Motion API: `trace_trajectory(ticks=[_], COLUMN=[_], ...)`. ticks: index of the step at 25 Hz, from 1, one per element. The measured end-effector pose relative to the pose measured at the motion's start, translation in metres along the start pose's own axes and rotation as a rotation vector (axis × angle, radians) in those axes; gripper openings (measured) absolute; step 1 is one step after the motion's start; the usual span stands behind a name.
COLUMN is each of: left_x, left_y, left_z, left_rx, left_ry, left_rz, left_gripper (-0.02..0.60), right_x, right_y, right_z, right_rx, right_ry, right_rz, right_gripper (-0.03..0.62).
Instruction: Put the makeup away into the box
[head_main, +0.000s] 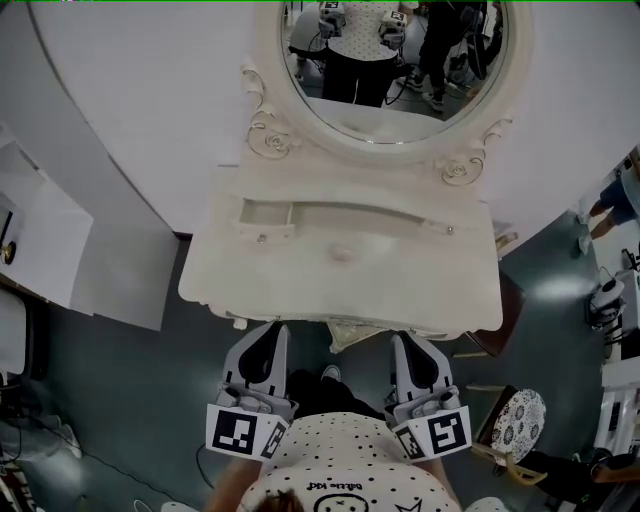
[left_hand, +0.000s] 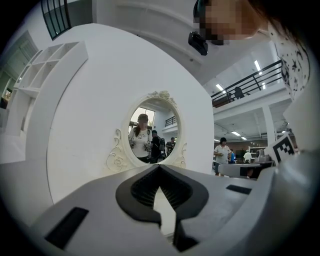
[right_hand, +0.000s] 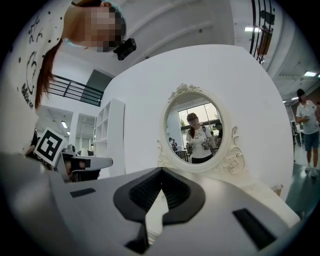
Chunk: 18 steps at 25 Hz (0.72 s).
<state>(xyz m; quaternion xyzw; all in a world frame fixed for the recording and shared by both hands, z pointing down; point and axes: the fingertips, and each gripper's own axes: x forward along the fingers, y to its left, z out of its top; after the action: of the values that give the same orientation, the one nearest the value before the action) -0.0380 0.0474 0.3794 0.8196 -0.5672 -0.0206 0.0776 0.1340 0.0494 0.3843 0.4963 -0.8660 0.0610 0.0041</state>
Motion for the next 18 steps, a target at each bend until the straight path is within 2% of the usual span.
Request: trace_trajectory(ticks=[7, 18], left_x=[0.025, 0.061], left_y=[0.002, 0.042], left_z=[0.0, 0.025], left_rx=[0.001, 0.03], left_ry=[0.014, 0.012], left_rz=[-0.011, -0.105], left_gripper=[0.005, 0.005], right_x=[0.017, 0.062], right_y=[-0.015, -0.012], right_z=[0.0, 0.016], right_rx=[0.011, 0.025], right_ry=[0.008, -0.036], right_rz=[-0.008, -0.119], right_gripper=[0.006, 0.006])
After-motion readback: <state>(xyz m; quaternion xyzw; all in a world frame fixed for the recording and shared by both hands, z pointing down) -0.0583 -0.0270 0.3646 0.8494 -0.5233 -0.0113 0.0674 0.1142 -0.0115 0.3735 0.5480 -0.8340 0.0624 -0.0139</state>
